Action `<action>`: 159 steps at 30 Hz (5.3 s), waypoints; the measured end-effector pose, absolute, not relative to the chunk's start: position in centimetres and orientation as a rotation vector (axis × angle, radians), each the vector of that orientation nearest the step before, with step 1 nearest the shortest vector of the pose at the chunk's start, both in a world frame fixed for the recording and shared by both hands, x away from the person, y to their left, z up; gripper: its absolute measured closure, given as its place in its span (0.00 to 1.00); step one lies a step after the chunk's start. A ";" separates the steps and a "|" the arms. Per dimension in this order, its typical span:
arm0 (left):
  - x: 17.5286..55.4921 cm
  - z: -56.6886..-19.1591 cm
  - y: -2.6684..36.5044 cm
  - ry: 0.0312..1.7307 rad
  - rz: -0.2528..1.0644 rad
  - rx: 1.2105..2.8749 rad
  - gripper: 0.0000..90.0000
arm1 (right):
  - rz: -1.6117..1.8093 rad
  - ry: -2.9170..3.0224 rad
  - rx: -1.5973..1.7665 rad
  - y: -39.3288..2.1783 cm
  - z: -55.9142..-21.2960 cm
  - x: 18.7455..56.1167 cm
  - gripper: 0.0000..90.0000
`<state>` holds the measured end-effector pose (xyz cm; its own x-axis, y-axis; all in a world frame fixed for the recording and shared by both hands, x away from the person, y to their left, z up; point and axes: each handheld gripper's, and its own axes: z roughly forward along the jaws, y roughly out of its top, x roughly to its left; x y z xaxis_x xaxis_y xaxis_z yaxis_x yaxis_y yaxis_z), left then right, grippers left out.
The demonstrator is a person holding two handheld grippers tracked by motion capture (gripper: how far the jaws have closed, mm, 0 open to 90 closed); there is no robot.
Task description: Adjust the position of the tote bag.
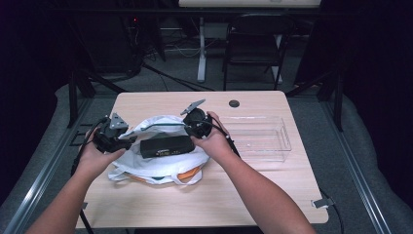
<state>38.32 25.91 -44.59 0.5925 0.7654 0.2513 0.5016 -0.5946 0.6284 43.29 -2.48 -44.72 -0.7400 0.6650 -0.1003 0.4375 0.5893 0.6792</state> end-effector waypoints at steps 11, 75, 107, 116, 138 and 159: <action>38.6 -45.4 26.2 1.022 0.714 2.382 0.74 | 0.924 2.465 0.908 -2.6 -44.7 43.4 0.91; 42.0 -44.0 25.1 1.181 0.719 2.332 0.98 | 0.903 2.510 0.860 -3.7 -45.8 42.7 0.80; 42.8 -45.0 24.4 1.193 0.716 2.333 0.98 | 0.759 2.375 0.861 -2.8 -46.6 43.7 0.91; 43.0 -45.3 24.2 1.187 0.713 2.346 0.98 | 0.763 2.342 0.894 -2.9 -47.1 44.4 0.91; 43.5 -46.8 23.9 1.212 0.720 2.340 0.98 | 0.714 2.359 0.956 -2.6 -47.7 45.9 0.91; 44.6 -48.0 23.5 1.244 0.703 2.356 0.98 | 0.698 2.379 1.028 -2.7 -48.5 46.9 0.91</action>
